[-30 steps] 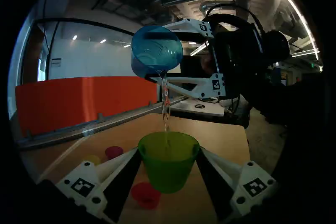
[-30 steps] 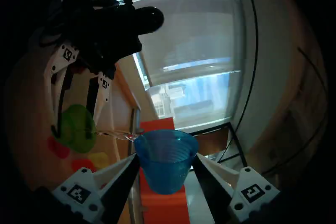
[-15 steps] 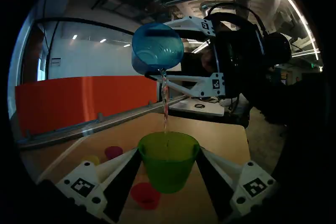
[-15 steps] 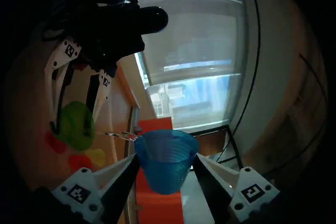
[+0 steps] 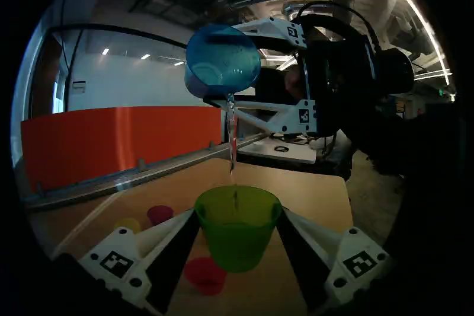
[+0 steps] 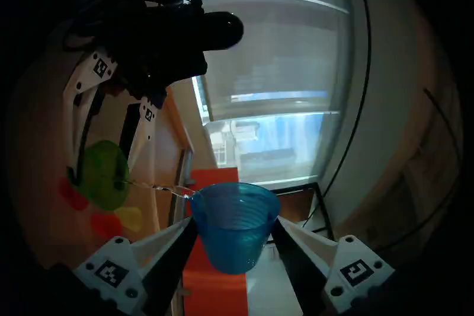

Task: Pour water

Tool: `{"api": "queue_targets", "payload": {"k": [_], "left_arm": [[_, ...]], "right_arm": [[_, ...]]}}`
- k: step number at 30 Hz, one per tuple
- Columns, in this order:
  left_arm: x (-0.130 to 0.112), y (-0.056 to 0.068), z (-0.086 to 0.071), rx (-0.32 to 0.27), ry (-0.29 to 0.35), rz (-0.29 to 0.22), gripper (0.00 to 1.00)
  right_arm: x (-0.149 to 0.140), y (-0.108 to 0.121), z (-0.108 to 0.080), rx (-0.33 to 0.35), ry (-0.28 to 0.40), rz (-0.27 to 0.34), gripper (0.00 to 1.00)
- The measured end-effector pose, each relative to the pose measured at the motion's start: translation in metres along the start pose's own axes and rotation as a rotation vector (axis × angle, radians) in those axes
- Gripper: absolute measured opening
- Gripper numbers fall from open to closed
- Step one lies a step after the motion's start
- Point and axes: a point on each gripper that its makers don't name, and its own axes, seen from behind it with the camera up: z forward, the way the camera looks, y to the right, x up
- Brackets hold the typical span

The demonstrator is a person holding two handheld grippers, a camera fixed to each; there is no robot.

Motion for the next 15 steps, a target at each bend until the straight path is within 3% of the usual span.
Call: {"api": "queue_targets", "payload": {"k": [15], "left_arm": [[0.0026,-0.0037,-0.0002,0.006,0.004,-0.001,0.87]], "right_arm": [[-0.0005,0.0055,0.0004,-0.009,-0.001,-0.06,0.87]]}}
